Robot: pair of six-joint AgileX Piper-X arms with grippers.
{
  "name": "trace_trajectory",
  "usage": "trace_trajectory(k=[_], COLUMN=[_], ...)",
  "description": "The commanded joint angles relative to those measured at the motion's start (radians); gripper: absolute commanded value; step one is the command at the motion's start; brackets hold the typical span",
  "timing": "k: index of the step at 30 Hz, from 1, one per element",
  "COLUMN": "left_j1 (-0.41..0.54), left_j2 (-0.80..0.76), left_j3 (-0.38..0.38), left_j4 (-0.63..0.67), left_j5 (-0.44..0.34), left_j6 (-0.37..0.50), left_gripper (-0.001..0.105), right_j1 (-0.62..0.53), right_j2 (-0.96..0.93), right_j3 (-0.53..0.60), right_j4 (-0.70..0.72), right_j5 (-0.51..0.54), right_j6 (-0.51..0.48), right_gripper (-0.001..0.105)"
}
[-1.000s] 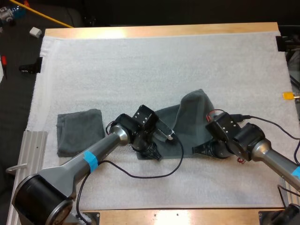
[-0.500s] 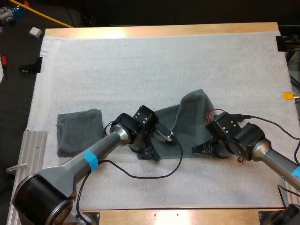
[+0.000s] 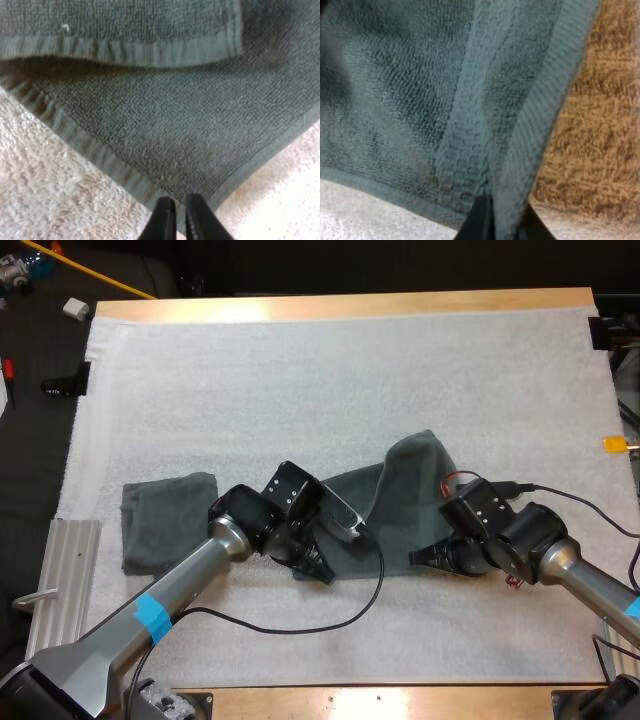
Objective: Pick towel from pile, fold and stack
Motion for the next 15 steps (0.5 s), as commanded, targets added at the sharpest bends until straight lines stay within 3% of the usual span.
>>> trace_trajectory(k=[1, 3, 6, 8, 9, 10, 15], left_j1=[-0.006, -0.006, -0.006, -0.002, -0.002, 0.0, -0.001], left_j2=[-0.013, -0.014, -0.01, -0.004, -0.007, -0.003, 0.029], left_j3=[-0.007, -0.001, 0.005, -0.004, -0.002, -0.003, -0.003], left_j4=[0.018, 0.017, 0.009, 0.0, -0.004, -0.004, -0.018], left_j5=[0.012, 0.015, 0.016, 0.009, 0.013, 0.015, 0.014], left_j6=[0.013, 0.016, 0.018, 0.023, 0.028, 0.028, 0.028], left_gripper=[0.003, 0.013, 0.038, 0.037, 0.051, 0.056, 0.05], right_j1=[-0.003, -0.001, -0.001, -0.004, -0.004, -0.003, -0.002], right_j2=[-0.015, -0.016, -0.016, -0.015, -0.013, -0.015, -0.013], right_j3=[-0.002, -0.004, -0.005, -0.002, -0.003, -0.003, -0.004], right_j4=[0.005, 0.007, 0.007, 0.003, 0.003, 0.004, 0.005], right_j5=[0.009, 0.01, 0.009, 0.006, 0.006, 0.004, 0.005], right_j6=[-0.012, -0.013, -0.014, -0.012, -0.013, -0.015, -0.015], right_gripper=[0.0, 0.0, 0.0, 0.0, 0.0, 0.0, 0.0])
